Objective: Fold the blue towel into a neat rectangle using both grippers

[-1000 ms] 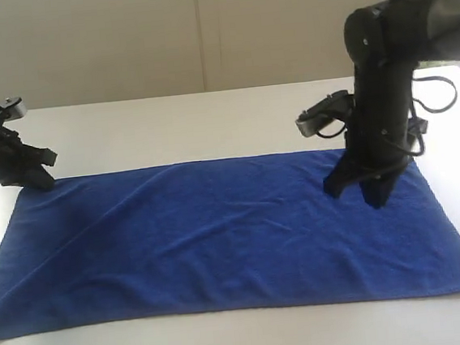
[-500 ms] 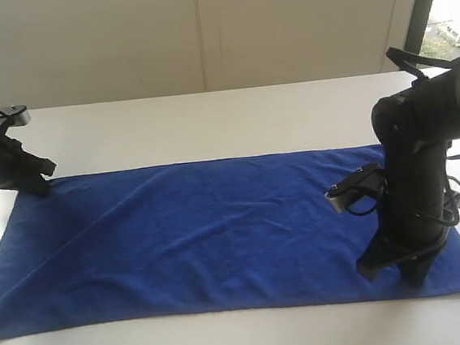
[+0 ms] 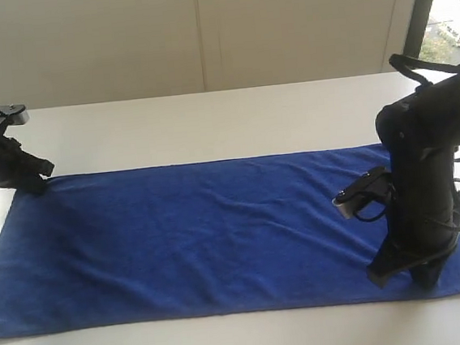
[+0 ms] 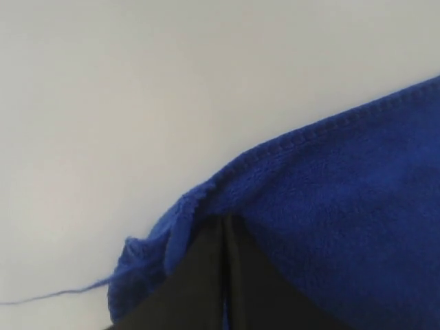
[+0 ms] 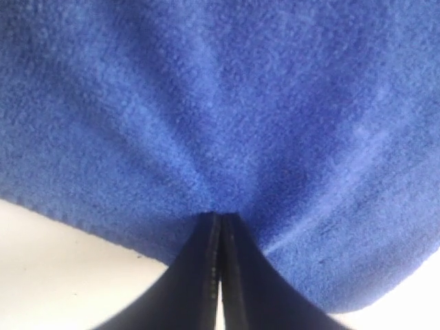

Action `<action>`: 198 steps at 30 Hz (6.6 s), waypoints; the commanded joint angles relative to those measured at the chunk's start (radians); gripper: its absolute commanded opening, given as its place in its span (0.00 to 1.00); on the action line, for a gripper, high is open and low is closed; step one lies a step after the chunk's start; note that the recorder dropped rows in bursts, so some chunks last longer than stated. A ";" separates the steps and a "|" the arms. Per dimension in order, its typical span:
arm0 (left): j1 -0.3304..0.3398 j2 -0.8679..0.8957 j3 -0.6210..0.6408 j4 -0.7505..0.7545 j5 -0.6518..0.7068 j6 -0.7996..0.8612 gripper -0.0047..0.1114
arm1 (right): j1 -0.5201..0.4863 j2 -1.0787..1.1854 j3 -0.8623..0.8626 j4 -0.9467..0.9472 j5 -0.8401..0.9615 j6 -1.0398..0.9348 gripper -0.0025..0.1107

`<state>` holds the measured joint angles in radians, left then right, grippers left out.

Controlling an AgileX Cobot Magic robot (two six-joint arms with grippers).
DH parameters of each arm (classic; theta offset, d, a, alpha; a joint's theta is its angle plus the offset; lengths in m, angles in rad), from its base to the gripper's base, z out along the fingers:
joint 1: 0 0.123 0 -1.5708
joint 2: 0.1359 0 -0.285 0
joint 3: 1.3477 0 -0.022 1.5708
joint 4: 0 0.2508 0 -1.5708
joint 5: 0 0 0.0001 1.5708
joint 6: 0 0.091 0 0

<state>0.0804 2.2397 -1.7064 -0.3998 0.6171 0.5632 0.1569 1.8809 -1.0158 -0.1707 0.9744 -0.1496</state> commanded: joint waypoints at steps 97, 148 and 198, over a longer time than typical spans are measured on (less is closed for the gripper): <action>-0.001 -0.731 0.662 -0.060 -0.545 0.043 0.04 | -0.521 0.147 -0.287 0.041 -0.327 0.014 0.41; -0.001 -0.731 0.694 -0.063 -0.544 0.037 0.04 | -0.139 0.114 -0.301 0.232 -0.304 -0.067 0.02; -0.001 -0.731 0.694 -0.063 -0.571 0.040 0.04 | 0.422 0.319 -0.893 0.235 -0.188 -0.145 0.57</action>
<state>0.0804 1.5196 -1.0182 -0.4484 0.0446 0.6026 0.6351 2.2043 -1.9102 0.0809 0.7157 -0.2706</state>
